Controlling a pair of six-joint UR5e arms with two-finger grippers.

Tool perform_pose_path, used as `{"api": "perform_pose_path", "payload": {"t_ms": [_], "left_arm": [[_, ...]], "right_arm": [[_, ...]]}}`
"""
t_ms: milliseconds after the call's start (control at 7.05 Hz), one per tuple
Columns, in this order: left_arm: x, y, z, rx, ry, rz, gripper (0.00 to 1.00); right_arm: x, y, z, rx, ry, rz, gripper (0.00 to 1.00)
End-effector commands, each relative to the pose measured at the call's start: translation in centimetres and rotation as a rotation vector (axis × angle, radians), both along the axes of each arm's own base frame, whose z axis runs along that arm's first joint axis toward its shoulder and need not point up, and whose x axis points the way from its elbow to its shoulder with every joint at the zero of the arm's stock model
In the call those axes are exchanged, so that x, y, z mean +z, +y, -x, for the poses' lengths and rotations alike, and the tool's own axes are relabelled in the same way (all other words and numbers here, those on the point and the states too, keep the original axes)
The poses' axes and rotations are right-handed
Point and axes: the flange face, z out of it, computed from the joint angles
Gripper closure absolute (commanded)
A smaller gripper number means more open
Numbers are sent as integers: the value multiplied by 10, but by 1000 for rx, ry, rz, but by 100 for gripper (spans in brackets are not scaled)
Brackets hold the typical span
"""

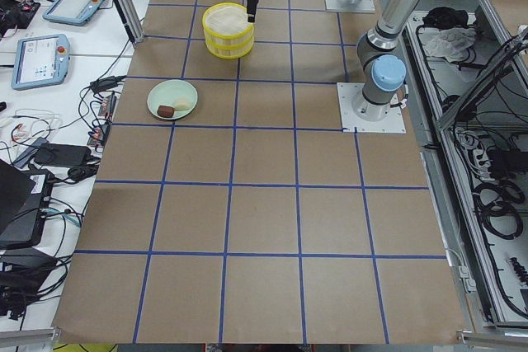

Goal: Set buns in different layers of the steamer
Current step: 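Move the left gripper down toward the white bun on the green plate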

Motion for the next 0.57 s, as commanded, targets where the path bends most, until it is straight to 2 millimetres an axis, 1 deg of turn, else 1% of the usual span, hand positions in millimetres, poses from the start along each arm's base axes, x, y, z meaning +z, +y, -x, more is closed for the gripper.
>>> {"api": "perform_pose_path", "payload": {"t_ms": [0,284,426], "left_arm": [[-1,0,-1,1,-9,-3,0],[-2,-2,-2,3,-13,-3,0],[-3,-4,-7,14,-12,-4,0]], "right_arm": [[0,0,1,-1,-1,0,0],[0,0,0,2,1,0,0],[0,0,0,2,1,0,0]]}}
